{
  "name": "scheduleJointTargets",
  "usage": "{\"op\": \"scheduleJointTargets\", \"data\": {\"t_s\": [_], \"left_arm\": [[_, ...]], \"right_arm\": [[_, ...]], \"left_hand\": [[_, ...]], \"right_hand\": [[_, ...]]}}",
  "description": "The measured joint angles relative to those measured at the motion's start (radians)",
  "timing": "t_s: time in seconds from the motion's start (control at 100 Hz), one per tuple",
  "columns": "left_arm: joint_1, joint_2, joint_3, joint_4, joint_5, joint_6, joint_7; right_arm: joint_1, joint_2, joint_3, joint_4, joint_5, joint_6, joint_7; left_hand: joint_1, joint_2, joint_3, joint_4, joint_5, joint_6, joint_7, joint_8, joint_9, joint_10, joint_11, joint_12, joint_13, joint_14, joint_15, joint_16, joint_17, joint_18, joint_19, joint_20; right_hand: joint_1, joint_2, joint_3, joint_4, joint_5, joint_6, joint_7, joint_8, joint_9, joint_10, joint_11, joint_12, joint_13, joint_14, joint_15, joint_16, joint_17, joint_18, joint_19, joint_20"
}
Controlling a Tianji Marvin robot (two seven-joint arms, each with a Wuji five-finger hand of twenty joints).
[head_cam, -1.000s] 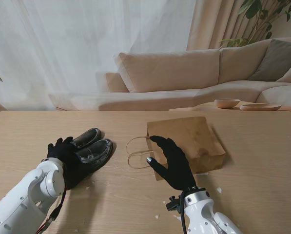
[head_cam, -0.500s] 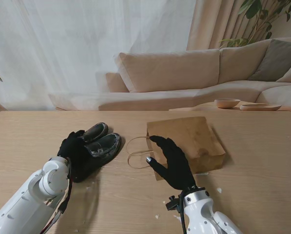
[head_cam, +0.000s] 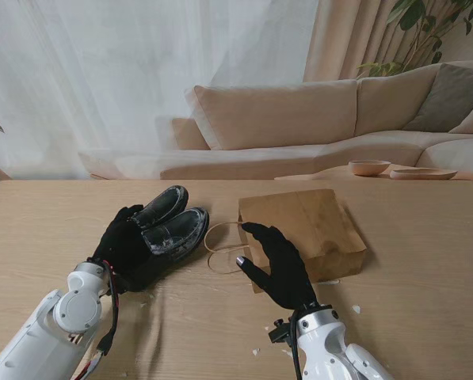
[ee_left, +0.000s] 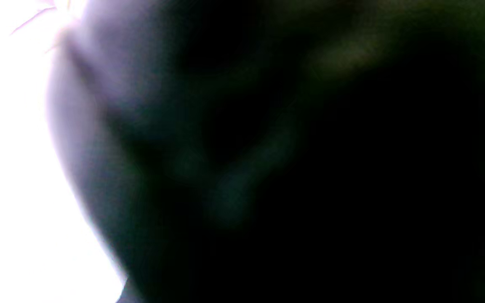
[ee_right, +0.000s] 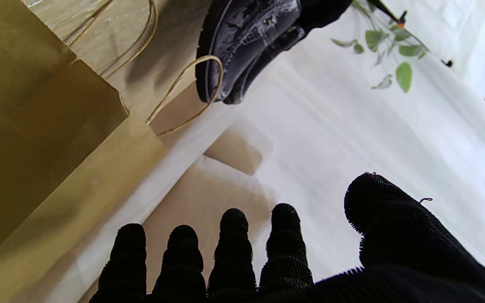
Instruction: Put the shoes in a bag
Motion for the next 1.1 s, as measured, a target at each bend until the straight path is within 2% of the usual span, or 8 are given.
{"op": "scheduleJointTargets", "data": {"t_s": [0.19,0.34,0.38,0.44,0.56,0.77,0.98,1.1], "left_arm": [[0.056,0.008,-0.07,-0.059,-0.015,-0.083,-0.035],[0.102,0.017,-0.118,-0.122,-0.008,-0.101,-0.067],[0.114,0.02,-0.13,-0.135,-0.004,-0.105,-0.076],[0.131,0.025,-0.148,-0.156,-0.001,-0.108,-0.097],[0.159,0.036,-0.18,-0.185,0.004,-0.12,-0.138],[0.187,0.049,-0.214,-0.198,0.022,-0.136,-0.163],[0.191,0.055,-0.222,-0.197,0.014,-0.149,-0.182],[0.19,0.059,-0.222,-0.197,0.015,-0.149,-0.196]], "right_arm": [[0.005,0.002,-0.008,0.001,-0.047,0.024,0.001],[0.015,0.016,-0.011,-0.008,-0.122,0.067,0.05],[0.022,0.021,-0.016,-0.01,-0.142,0.077,0.063],[0.038,0.03,-0.025,-0.013,-0.184,0.095,0.091],[0.089,0.048,-0.044,-0.014,-0.263,0.134,0.181],[0.213,0.081,-0.09,-0.001,-0.352,0.185,0.343],[0.35,0.1,-0.157,0.056,-0.384,0.211,0.464],[0.42,0.107,-0.199,0.1,-0.406,0.225,0.509]], "left_hand": [[0.019,0.0,-0.006,0.0,0.002,0.001,0.008,0.0,0.0,0.0,0.012,0.0,0.0,0.0,0.0,0.012,0.0,0.0,0.0,0.011],[0.019,0.0,-0.006,0.0,0.002,0.001,0.009,0.0,0.0,0.0,0.017,0.0,0.0,0.001,0.011,0.025,0.0,0.0,0.0,0.022],[0.019,0.0,-0.006,0.0,0.002,0.001,0.009,0.0,0.0,0.0,0.021,0.0,0.0,0.001,0.011,0.034,0.0,0.0,0.0,0.022],[0.019,0.0,-0.006,0.0,0.009,0.001,0.009,0.0,0.0,0.0,0.025,-0.001,0.0,0.001,0.011,0.035,0.0,0.0,0.0,0.023],[0.019,0.0,-0.007,0.0,0.011,0.001,0.009,0.0,0.0,0.0,0.027,-0.003,0.0,0.001,0.011,0.036,0.0,0.0,0.0,0.033],[0.02,0.0,-0.007,0.0,0.011,0.001,0.009,0.0,0.0,0.0,0.028,-0.012,0.0,0.001,0.011,0.036,0.0,0.0,0.0,0.034],[0.02,0.0,-0.007,0.0,0.011,0.001,0.009,0.0,0.0,0.0,0.028,-0.012,0.0,0.001,0.011,0.036,0.0,0.0,0.0,0.034],[0.02,0.0,-0.007,0.0,0.011,0.001,0.009,0.0,0.0,0.0,0.028,-0.012,0.0,0.001,0.011,0.036,0.0,0.0,0.0,0.034]], "right_hand": [[0.011,-0.026,0.003,0.0,0.001,0.0,0.011,0.0,0.0,0.0,0.034,0.013,0.0,0.0,0.025,0.006,0.002,0.0,0.0,0.0],[0.102,-0.054,0.038,0.019,0.016,0.001,0.035,-0.01,0.0,0.0,0.088,0.032,0.0,0.0,0.068,0.008,0.02,0.011,0.002,0.0],[0.12,-0.073,0.061,0.069,0.025,0.001,0.041,-0.011,0.0,0.0,0.095,0.034,0.001,0.0,0.076,0.008,0.024,0.012,0.002,0.0],[0.12,-0.087,0.089,0.109,0.03,0.002,0.06,-0.011,0.0,0.0,0.1,0.037,0.001,0.0,0.076,0.008,0.025,0.012,0.002,0.0],[0.109,-0.088,0.135,0.109,0.051,0.011,0.102,-0.011,0.0,0.0,0.101,0.039,0.001,0.0,0.066,-0.006,0.026,0.012,0.002,0.0],[0.091,-0.088,0.138,0.109,0.054,0.013,0.146,-0.011,0.0,0.0,0.09,0.026,0.001,0.0,0.036,-0.009,0.025,0.012,0.002,0.0],[0.082,-0.087,0.115,0.109,0.076,0.014,0.151,-0.011,0.0,0.0,0.066,0.015,0.001,0.0,0.025,-0.009,0.023,0.012,0.002,0.0],[0.082,-0.087,0.107,0.109,0.102,0.015,0.172,-0.011,0.0,0.0,0.058,0.011,0.001,0.0,0.015,-0.009,0.022,0.012,0.002,0.0]]}}
